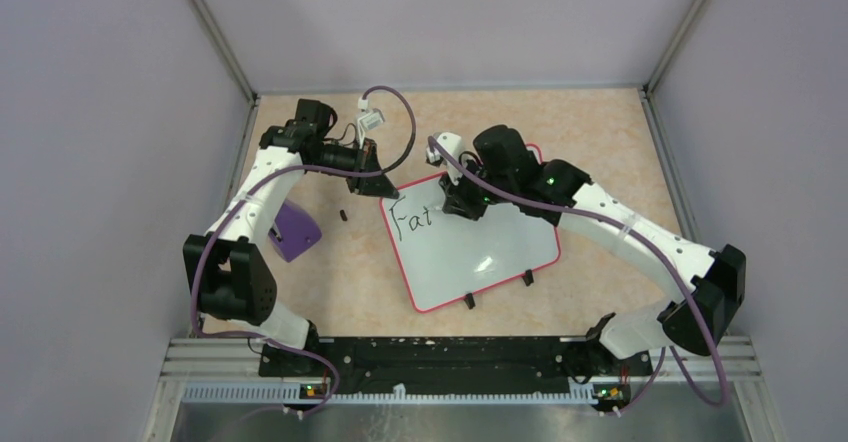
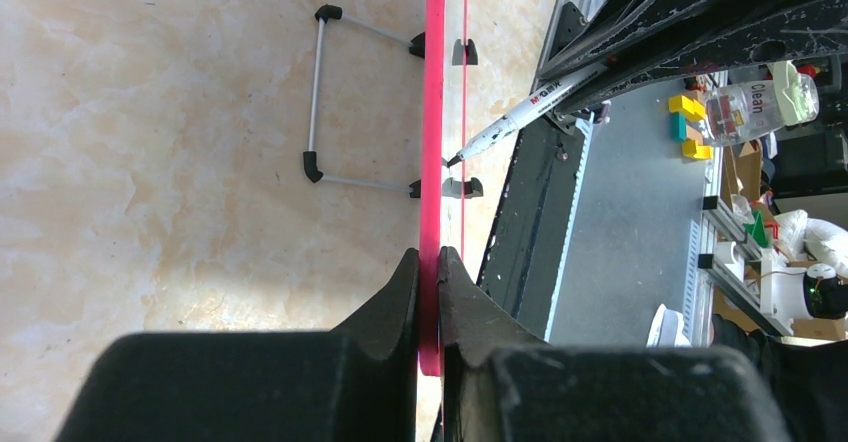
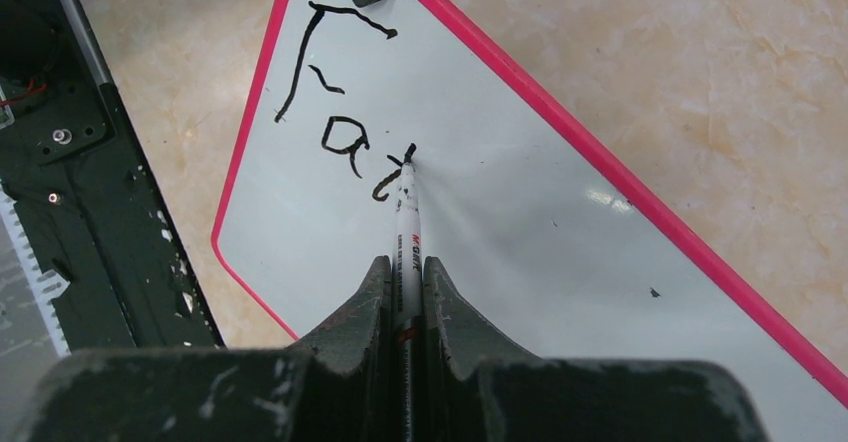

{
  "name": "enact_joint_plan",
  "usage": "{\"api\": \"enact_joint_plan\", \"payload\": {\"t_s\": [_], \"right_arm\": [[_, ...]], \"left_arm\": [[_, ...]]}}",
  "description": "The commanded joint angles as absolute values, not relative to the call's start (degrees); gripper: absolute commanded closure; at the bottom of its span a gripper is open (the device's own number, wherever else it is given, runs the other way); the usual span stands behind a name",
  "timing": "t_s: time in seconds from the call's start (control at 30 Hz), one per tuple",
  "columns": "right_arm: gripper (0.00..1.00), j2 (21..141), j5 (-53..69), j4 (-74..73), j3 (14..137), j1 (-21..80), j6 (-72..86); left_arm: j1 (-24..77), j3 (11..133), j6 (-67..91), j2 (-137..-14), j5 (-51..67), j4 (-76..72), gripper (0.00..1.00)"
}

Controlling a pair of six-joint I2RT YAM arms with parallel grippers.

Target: Write a sentence on the whiteboard

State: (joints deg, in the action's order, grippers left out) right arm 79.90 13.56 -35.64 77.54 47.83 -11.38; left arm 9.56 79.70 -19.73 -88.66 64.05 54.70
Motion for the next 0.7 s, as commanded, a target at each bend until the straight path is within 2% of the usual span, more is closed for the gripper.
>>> {"api": "enact_joint_plan", "payload": {"t_s": [0.0,0.67], "right_arm": [[1.00,77.3,14.0,-35.9,78.7,47.7,-11.4],[1.00,74.4,15.4,-36.9,76.4,44.5,-11.0]], "left_arm": [[9.7,79.5,-20.8,-88.3,65.1,54.5,1.00],[9.7,79.5,-20.8,-88.1,65.1,54.3,1.00]]}}
